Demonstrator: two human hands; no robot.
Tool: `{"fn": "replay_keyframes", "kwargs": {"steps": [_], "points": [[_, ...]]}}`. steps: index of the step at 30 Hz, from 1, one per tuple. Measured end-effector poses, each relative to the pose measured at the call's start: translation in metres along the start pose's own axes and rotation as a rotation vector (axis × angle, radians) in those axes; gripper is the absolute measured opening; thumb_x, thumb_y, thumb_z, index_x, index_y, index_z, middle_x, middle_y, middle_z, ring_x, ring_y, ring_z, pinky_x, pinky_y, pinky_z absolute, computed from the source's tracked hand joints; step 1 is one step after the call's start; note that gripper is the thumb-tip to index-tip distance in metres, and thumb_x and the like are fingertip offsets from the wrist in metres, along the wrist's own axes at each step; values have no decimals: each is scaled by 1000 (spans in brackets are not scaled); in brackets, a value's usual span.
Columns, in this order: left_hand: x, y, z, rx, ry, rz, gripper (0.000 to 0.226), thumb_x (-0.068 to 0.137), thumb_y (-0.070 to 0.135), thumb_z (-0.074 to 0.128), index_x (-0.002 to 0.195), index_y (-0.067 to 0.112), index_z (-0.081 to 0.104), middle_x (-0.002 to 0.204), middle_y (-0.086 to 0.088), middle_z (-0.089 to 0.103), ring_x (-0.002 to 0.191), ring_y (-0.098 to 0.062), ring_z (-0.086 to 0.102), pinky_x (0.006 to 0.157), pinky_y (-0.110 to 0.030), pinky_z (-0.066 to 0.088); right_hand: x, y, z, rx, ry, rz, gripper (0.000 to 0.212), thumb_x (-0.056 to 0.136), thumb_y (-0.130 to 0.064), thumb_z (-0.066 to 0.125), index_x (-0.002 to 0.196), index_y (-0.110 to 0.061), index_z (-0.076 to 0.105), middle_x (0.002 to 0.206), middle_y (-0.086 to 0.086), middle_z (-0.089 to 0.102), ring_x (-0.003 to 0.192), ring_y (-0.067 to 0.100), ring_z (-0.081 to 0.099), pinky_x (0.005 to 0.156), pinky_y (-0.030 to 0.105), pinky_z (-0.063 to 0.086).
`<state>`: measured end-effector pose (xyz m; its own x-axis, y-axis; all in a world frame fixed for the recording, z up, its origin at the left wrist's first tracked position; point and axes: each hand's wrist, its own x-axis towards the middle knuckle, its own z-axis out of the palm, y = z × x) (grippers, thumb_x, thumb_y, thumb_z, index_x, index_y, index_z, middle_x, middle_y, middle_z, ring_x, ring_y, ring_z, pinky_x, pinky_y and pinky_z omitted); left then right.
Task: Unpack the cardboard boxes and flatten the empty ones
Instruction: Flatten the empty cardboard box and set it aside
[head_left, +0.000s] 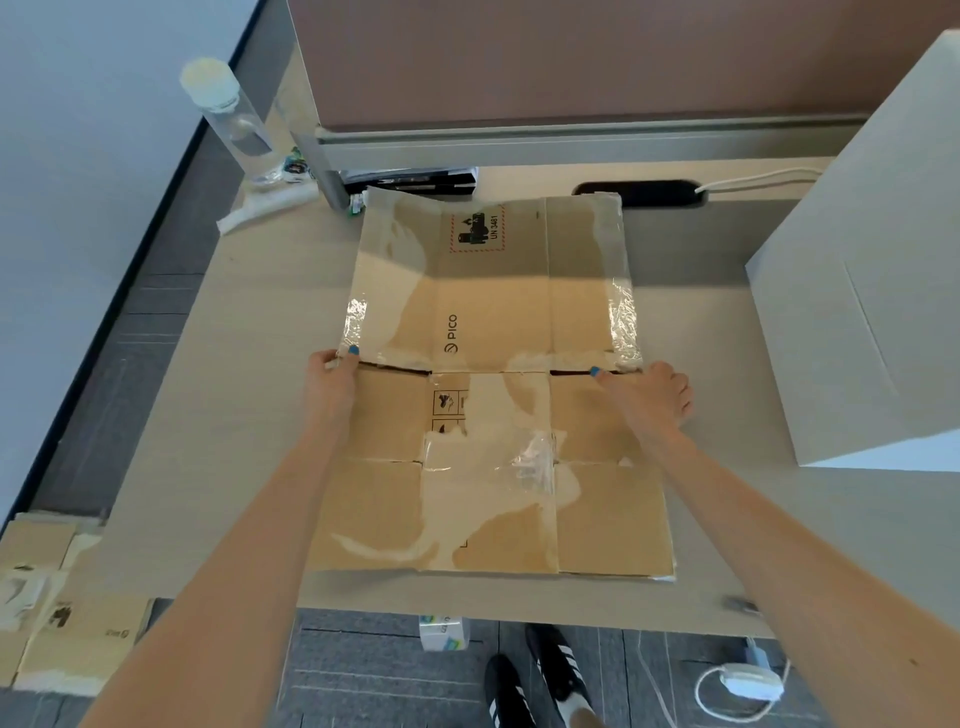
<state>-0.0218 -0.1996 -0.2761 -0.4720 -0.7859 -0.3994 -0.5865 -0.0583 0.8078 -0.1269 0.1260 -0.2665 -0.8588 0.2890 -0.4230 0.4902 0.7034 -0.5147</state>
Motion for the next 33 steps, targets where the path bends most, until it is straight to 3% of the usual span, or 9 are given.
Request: {"fn": "replay_keyframes", "kwargs": {"steps": [3, 5, 7, 11, 19, 22, 29, 33], "points": [[-1, -2, -3, 51, -25, 82, 13, 98, 30, 57, 105, 20, 53, 83, 3, 53, 73, -16, 45, 59, -27, 33, 3, 6, 0, 36, 8, -53, 68, 76, -51, 71, 126, -11, 47, 130, 10, 40, 127, 29, 34, 107, 36, 25], [-5, -3, -5, 66, -21, 126, 11, 98, 27, 57, 104, 19, 51, 85, 0, 54, 74, -17, 44, 59, -28, 32, 1, 8, 1, 113, -10, -91, 56, 83, -46, 67, 121, -12, 44, 122, 7, 39, 112, 27, 43, 95, 36, 36], [-11, -2, -8, 76, -23, 157, 11, 98, 25, 57, 104, 18, 51, 90, -4, 55, 75, -19, 44, 59, -28, 33, -4, 8, 0, 203, -38, -115, 44, 90, -39, 61, 117, -12, 39, 109, 2, 43, 91, 26, 49, 79, 36, 41], [-30, 1, -19, 73, -23, 191, 10, 99, 26, 54, 103, 18, 51, 83, -9, 51, 70, -19, 41, 58, -31, 31, -23, 4, -7, 244, -31, -163, 28, 95, -28, 53, 110, -12, 35, 75, -6, 48, 68, 22, 50, 66, 34, 40], [-94, -2, -70, 42, 67, 266, 19, 103, 24, 50, 110, 7, 49, 78, -10, 50, 60, -15, 38, 49, -25, 32, -86, 4, -31, 282, -29, -298, 21, 97, -24, 49, 104, -11, 34, 72, -7, 52, 61, 15, 50, 56, 32, 33], [-118, -6, -101, 9, 126, 252, 16, 102, 29, 51, 108, 14, 50, 80, -9, 55, 66, -20, 45, 58, -31, 37, -109, -2, -39, 299, -52, -343, 22, 97, -26, 50, 104, -13, 34, 73, -9, 51, 61, 11, 50, 55, 32, 31], [-172, -11, -176, -52, 346, 259, 9, 101, 29, 53, 108, 24, 50, 82, 4, 58, 69, -19, 51, 64, -35, 44, -163, -37, -37, 363, -177, -510, 26, 95, -30, 53, 103, -14, 34, 78, -3, 59, 67, 23, 58, 61, 41, 48], [-192, -26, -228, -87, 480, 239, 12, 100, 33, 55, 109, 26, 50, 86, 9, 60, 73, -19, 54, 71, -38, 47, -201, -59, -22, 325, -264, -582, 26, 96, -28, 53, 103, -13, 32, 74, -4, 56, 60, 17, 53, 50, 33, 37]]}}
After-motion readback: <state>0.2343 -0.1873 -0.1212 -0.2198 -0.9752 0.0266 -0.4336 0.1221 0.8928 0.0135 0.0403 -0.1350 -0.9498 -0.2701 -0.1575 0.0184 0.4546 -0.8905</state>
